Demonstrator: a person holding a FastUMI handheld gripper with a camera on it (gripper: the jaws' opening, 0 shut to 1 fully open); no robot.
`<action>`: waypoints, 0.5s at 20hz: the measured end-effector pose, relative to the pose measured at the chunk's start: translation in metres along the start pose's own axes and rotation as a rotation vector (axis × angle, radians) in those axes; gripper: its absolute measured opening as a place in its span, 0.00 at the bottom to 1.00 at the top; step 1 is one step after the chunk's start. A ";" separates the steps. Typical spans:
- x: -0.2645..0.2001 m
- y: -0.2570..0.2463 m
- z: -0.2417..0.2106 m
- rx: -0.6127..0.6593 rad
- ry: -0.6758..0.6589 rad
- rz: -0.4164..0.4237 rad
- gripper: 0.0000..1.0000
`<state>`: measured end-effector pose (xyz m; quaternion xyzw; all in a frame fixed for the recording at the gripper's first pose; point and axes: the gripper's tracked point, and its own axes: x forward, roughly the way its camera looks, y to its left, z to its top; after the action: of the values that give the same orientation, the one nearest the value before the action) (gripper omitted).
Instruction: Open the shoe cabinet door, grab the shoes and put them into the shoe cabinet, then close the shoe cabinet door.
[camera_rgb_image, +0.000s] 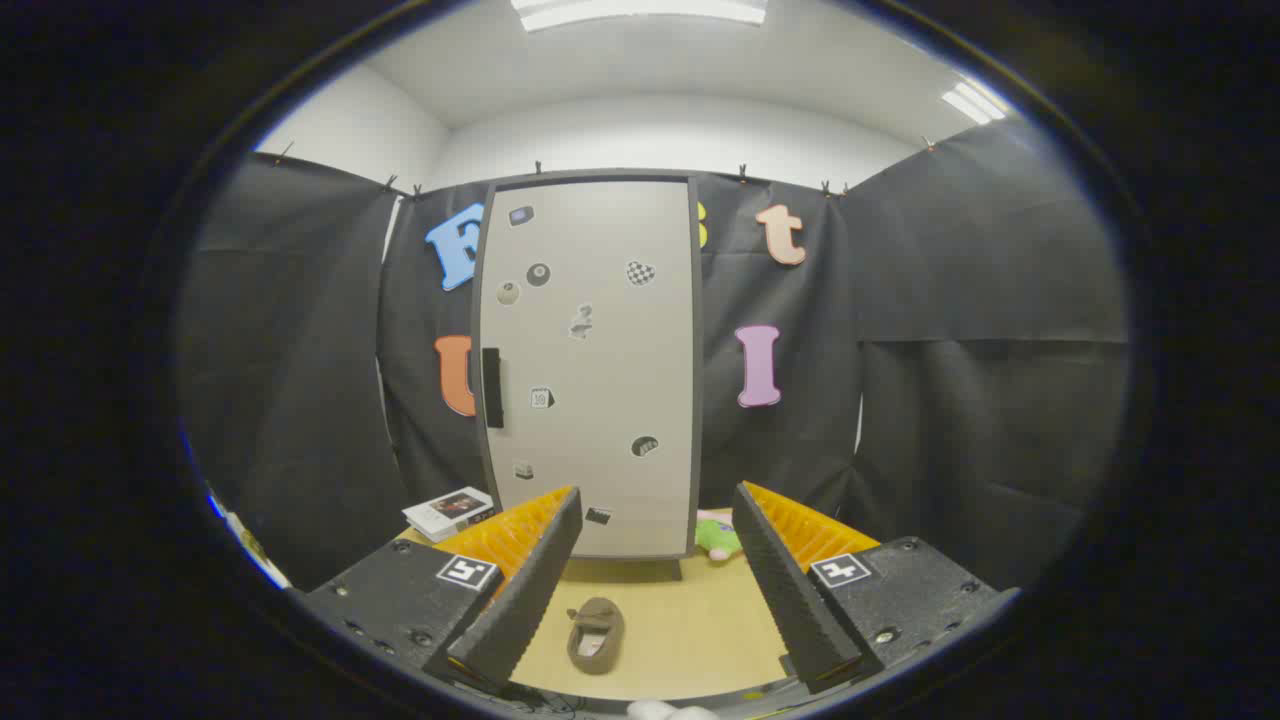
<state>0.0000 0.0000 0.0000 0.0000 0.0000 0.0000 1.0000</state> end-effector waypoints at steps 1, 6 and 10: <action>-0.002 0.001 0.002 0.003 -0.002 0.001 0.99; -0.012 0.004 0.006 -0.017 -0.022 0.000 0.99; -0.022 0.004 0.009 -0.024 -0.039 -0.004 0.99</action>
<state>-0.0220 0.0045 0.0095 -0.0122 -0.0195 -0.0021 0.9997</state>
